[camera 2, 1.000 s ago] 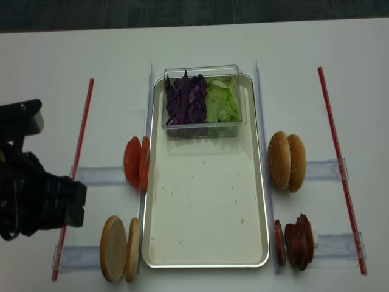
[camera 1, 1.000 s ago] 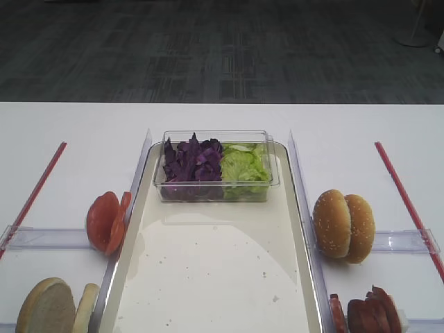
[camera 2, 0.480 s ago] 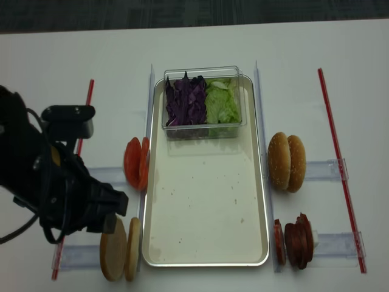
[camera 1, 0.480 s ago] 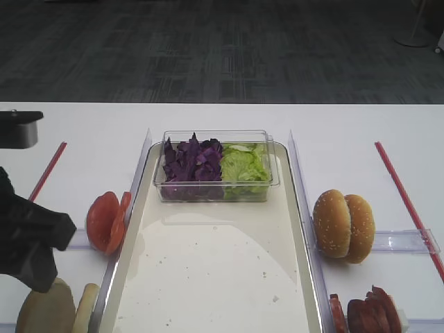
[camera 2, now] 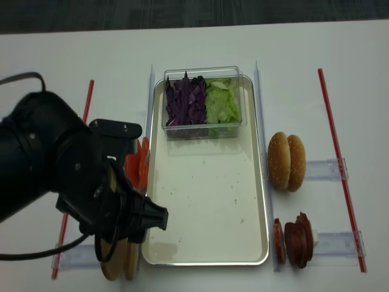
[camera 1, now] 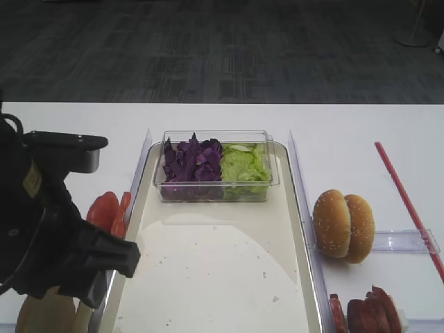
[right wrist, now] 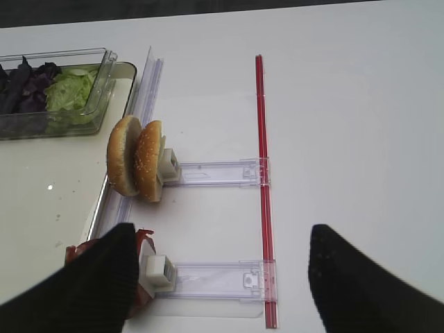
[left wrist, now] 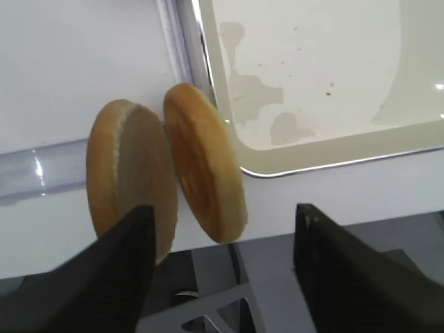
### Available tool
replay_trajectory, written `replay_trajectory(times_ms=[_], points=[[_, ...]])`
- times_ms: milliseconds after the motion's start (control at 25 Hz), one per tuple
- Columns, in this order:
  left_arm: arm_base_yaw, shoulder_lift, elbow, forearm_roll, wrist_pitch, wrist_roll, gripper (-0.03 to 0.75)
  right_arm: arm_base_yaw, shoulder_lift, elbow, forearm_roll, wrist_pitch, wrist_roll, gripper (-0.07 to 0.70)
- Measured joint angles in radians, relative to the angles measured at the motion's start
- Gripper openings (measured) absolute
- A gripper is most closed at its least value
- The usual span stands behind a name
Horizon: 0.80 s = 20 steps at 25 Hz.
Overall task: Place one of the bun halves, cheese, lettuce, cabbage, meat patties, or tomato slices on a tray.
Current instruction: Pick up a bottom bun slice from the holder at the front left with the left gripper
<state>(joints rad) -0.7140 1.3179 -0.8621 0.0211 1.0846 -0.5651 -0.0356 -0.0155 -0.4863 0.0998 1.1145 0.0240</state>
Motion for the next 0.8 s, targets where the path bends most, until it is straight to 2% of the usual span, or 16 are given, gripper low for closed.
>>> replay_trajectory(times_ms=[320, 600, 800], points=[[-0.082, 0.074, 0.000, 0.068, -0.023, -0.146, 0.394, 0.000, 0.000, 0.000, 0.000, 0.000, 0.000, 0.536], [-0.088, 0.156, 0.000, 0.113, -0.025, -0.226, 0.380, 0.000, 0.000, 0.000, 0.000, 0.000, 0.000, 0.536], [-0.090, 0.160, -0.002, 0.115, -0.047, -0.237, 0.367, 0.000, 0.000, 0.000, 0.000, 0.000, 0.000, 0.536]])
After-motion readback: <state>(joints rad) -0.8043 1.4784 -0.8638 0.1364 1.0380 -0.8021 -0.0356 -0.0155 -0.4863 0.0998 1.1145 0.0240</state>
